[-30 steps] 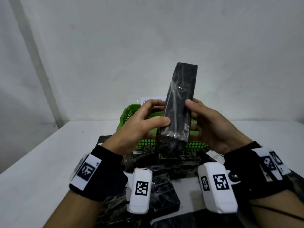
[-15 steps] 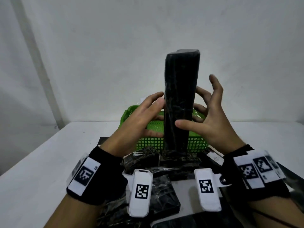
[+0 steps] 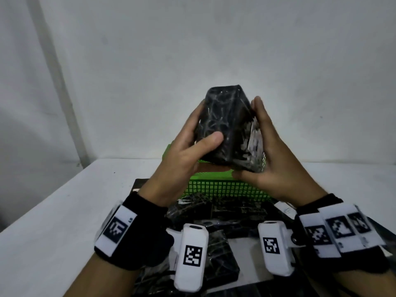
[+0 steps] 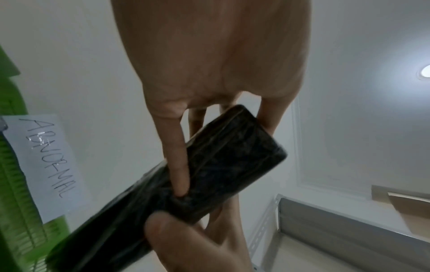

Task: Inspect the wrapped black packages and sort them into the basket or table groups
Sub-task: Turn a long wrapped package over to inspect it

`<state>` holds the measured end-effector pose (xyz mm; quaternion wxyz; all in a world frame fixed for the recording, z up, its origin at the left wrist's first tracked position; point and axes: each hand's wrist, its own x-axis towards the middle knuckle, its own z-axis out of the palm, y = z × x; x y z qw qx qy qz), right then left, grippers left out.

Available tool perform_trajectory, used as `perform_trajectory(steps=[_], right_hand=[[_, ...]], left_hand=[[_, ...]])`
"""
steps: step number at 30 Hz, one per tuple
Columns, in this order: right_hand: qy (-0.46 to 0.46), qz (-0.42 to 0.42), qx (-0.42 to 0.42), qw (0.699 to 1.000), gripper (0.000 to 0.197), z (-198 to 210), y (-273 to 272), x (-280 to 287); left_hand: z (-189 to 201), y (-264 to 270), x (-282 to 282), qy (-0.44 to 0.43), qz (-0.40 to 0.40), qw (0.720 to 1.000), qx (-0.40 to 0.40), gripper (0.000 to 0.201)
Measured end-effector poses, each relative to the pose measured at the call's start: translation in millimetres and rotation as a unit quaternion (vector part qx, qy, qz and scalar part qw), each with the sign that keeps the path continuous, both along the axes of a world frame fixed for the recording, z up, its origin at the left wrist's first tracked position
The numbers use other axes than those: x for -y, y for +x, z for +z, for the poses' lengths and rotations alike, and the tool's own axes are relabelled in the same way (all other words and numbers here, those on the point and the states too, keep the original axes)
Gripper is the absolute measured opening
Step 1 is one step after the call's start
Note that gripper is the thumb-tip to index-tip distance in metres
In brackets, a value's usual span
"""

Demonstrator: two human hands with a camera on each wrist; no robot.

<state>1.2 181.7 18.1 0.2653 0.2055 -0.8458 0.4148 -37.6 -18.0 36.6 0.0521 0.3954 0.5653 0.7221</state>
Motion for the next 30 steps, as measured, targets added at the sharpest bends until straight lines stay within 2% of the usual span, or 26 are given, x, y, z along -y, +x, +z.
perform_trajectory(steps=[3, 6, 9, 11, 13, 18, 22, 24, 27, 30], right_hand=[[-0.085, 0.112, 0.052, 0.989, 0.123, 9, 13, 0], [-0.170, 0.145, 0.055, 0.973, 0.096, 15, 15, 0], [-0.252, 0.112, 0.024, 0.961, 0.070, 16, 11, 10], [-0.227, 0.034, -0.010, 0.973, 0.061, 11, 8, 14], [-0.185, -0.018, -0.025, 0.982, 0.059, 5, 6, 17], [-0.197, 0.009, -0.035, 0.980, 0.052, 3, 5, 23], [-0.208, -0.015, -0.044, 0.977, 0.054, 10, 8, 22], [-0.224, 0.002, -0.044, 0.974, 0.056, 15, 12, 23], [-0.240, 0.055, -0.020, 0.969, 0.061, 20, 19, 21], [-0.214, 0.089, -0.018, 0.973, 0.061, 22, 19, 15]], left_hand=[[-3, 2, -3, -0.021, 0.011, 0.998, -0.050, 0.070], [-2, 4, -5, -0.015, -0.017, 0.998, -0.053, 0.060], [-2, 9, -10, -0.016, -0.049, 0.998, -0.048, 0.056], [-3, 10, -14, -0.018, -0.050, 0.998, -0.035, 0.054], [-4, 8, -14, -0.021, -0.046, 0.999, -0.019, 0.051], [-8, 2, -8, -0.045, -0.038, 0.997, -0.040, 0.064], [-13, 1, -8, -0.105, -0.007, 0.984, -0.142, 0.102], [-15, 1, -13, -0.128, 0.041, 0.972, -0.191, 0.113], [-14, 0, -13, -0.095, 0.095, 0.969, -0.206, 0.111], [-8, 0, -3, -0.015, 0.106, 0.977, -0.182, 0.090]])
